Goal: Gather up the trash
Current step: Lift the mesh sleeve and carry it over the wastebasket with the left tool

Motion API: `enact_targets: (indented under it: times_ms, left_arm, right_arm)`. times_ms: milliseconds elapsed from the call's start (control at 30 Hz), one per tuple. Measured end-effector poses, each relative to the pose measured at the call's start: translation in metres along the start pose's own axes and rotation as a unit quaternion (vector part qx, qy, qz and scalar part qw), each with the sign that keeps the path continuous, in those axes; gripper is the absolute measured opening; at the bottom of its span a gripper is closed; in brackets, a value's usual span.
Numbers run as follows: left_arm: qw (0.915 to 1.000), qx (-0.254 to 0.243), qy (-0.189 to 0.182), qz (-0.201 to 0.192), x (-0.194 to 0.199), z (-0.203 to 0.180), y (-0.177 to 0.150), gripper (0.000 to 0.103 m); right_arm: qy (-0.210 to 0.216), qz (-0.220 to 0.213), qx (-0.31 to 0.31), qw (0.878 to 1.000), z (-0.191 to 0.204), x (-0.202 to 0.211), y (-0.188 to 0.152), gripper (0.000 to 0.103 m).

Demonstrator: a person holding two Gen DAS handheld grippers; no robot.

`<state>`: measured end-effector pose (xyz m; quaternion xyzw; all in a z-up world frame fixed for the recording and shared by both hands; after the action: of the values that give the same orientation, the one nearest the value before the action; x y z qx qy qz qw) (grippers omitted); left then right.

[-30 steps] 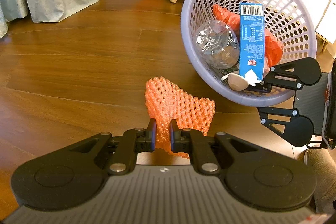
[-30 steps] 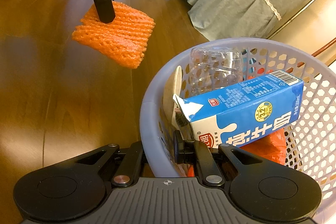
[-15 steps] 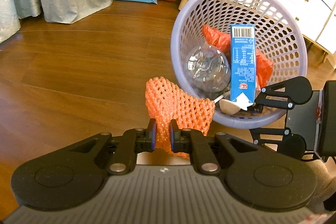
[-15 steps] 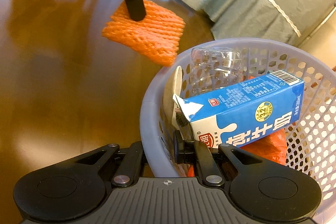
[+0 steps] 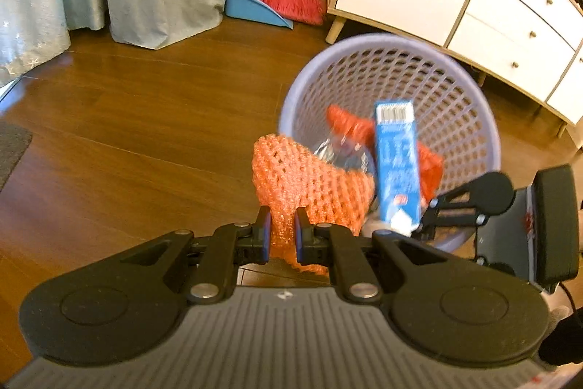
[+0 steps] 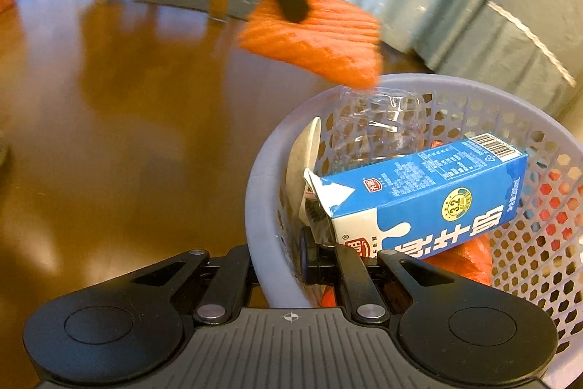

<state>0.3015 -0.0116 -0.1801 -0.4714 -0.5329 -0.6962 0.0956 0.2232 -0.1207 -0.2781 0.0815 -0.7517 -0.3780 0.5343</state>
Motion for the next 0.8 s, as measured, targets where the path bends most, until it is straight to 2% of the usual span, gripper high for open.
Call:
enact_targets:
  times_ms: [200, 400, 733, 800]
  left_arm:
    - [0.9998, 0.014, -0.001, -0.013, 0.028, 0.003, 0.004, 0.009]
    - [0.9995, 0.021, -0.010, -0.022, 0.044, -0.001, 0.014, 0.009]
    - [0.9990, 0.008, -0.034, -0.027, 0.025, -0.022, 0.043, 0.009]
    - [0.9989, -0.002, -0.039, -0.027, 0.018, -0.031, 0.048, 0.009]
  right_arm:
    - [0.076, -0.011, 0.000, 0.997, 0.027, 0.010, 0.014, 0.004]
    - [0.148, -0.017, -0.039, 0.988, 0.031, 0.017, 0.023, 0.003]
    - [0.166, -0.029, -0.081, 0.982, 0.022, 0.025, 0.028, 0.004]
    - [0.164, -0.031, -0.073, 0.983, 0.022, 0.029, 0.026, 0.004]
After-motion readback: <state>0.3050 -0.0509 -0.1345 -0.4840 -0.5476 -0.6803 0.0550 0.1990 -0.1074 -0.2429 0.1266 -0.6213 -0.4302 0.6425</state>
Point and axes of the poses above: each gripper's, at about its wrist camera, not at the fingertips, and x roughly against the way its jaws point, z to its left, y to its top, the point moved 7 cm from there along -x, roughly the way its jaws point, and after that the axes turned 13 degrees about -x, right-handed, at the moved point
